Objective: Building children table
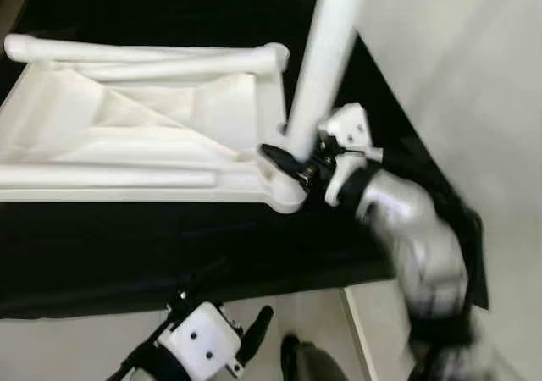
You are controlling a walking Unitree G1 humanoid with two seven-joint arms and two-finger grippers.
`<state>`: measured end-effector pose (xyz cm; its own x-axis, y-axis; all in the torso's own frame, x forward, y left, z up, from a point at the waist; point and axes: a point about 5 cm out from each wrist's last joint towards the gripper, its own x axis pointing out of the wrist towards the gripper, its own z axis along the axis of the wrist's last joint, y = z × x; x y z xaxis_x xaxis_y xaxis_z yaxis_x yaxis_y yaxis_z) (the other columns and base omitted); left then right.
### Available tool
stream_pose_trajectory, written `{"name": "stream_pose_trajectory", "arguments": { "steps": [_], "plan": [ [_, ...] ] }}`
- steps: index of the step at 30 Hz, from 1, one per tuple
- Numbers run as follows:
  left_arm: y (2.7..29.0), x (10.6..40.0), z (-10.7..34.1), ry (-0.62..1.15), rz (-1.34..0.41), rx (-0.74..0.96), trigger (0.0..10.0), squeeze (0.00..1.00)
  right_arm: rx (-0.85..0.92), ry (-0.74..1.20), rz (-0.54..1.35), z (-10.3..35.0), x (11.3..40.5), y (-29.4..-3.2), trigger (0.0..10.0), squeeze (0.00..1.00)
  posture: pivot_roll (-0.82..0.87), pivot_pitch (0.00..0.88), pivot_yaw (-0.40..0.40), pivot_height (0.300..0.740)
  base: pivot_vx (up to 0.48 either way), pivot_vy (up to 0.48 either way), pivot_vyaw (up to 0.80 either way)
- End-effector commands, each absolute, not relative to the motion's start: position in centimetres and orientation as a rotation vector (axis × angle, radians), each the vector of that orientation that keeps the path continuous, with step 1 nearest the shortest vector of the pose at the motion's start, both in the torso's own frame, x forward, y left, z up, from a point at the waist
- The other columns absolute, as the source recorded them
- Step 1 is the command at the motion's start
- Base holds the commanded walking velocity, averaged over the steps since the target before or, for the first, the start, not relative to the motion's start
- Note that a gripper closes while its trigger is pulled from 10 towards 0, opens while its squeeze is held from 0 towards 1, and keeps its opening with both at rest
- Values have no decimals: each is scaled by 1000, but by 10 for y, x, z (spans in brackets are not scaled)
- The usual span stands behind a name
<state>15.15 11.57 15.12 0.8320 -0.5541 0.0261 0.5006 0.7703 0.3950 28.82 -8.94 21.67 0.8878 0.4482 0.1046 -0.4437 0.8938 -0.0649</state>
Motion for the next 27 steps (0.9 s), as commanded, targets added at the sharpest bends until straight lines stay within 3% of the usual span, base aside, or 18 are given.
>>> {"name": "stream_pose_trajectory", "arguments": {
  "steps": [1, 9, 10, 11, 12, 20, 21, 22, 27],
  "plan": [
    [116, 153, 146, -132, -575, 378, 10000, 0, -38, 106, 434, 175, 289, -88, 0, 0, -140, 243, -46, 740, 0, 0, 0],
    [119, 159, 142, -136, -561, 390, 10000, 0, -31, 85, 462, 180, 299, -81, 0, 0, -138, 222, -51, 740, 0, 0, 0],
    [120, 161, 142, -137, -558, 392, 10000, 0, -25, 92, 474, 182, 299, -80, 10000, 0, -140, 217, -51, 740, 0, 0, 0],
    [120, 162, 141, -139, -555, 395, 10000, 0, 1, 85, 518, 185, 300, -79, 10000, 949, -140, 212, -52, 740, 0, 0, 0],
    [120, 163, 140, -140, -553, 396, 10000, 0, 10, 76, 576, 188, 301, -77, 10000, 1000, -138, 211, -54, 740, 0, 0, 0],
    [121, 166, 138, -143, -547, 402, 10000, 0, 43, -5, 737, 206, 304, -73, 10000, 1000, -132, 204, -57, 740, 0, 0, 0],
    [121, 168, 135, -143, -542, 405, 10000, 0, -24, -73, 928, 220, 307, -71, 10000, 667, -124, 194, -68, 740, 0, 0, 0],
    [121, 168, 134, -142, -539, 407, 10000, 0, -76, -98, 1023, 224, 307, -71, 10000, 0, -123, 192, -68, 740, 0, 0, 0],
    [120, 169, 133, -143, -534, 409, 10000, 0, -171, -132, 1133, 232, 312, -76, 10000, 0, -115, 189, -74, 740, 0, 0, 0]
  ]
}}
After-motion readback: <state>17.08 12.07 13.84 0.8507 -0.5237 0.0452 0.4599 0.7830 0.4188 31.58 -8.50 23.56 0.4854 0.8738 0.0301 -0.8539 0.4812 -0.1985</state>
